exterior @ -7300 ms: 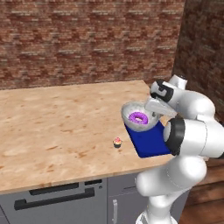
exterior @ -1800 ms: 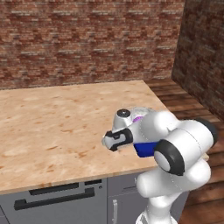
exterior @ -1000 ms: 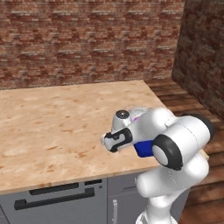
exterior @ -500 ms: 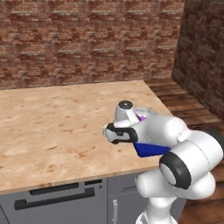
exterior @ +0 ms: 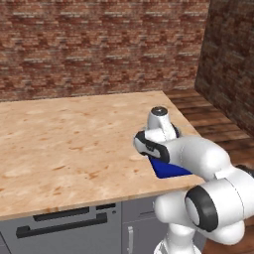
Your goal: Place the bowl with donut and the cupcake onto the tray.
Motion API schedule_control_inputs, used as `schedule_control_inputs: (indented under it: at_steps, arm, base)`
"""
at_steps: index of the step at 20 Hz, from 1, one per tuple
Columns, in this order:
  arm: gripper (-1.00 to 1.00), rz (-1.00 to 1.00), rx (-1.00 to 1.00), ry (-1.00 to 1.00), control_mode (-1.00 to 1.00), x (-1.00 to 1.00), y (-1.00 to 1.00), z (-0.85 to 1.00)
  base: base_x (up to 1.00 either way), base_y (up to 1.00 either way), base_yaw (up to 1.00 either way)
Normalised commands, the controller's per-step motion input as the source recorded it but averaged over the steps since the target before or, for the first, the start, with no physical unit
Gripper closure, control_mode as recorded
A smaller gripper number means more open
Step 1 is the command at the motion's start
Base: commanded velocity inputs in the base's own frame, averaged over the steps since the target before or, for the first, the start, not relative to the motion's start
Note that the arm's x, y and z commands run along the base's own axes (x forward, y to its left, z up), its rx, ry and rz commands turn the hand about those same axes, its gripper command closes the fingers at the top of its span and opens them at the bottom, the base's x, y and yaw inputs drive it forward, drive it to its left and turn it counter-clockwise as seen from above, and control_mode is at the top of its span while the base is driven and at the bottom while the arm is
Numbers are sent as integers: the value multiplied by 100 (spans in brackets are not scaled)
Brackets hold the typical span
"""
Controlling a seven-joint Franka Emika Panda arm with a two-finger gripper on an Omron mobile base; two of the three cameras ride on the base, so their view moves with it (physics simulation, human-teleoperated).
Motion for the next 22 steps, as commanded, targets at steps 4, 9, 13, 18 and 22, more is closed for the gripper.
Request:
schedule_control_inputs:
  at_steps: [4, 9, 13, 18, 22]
  arm:
    - [100, -11, 0, 6, -100, -6, -70, -8]
    - [100, 0, 0, 0, -100, -2, -14, -18]
    - [100, 0, 0, 0, -100, -4, -17, -34]
    - [100, 0, 1, -4, -100, -5, -24, -32]
    - [-100, 0, 0, -2, -100, 0, -2, -5]
  base:
    - [0, 0, 0]
    - [0, 0, 0]
    - [0, 0, 0]
    - [0, 0, 0]
    - [0, 0, 0]
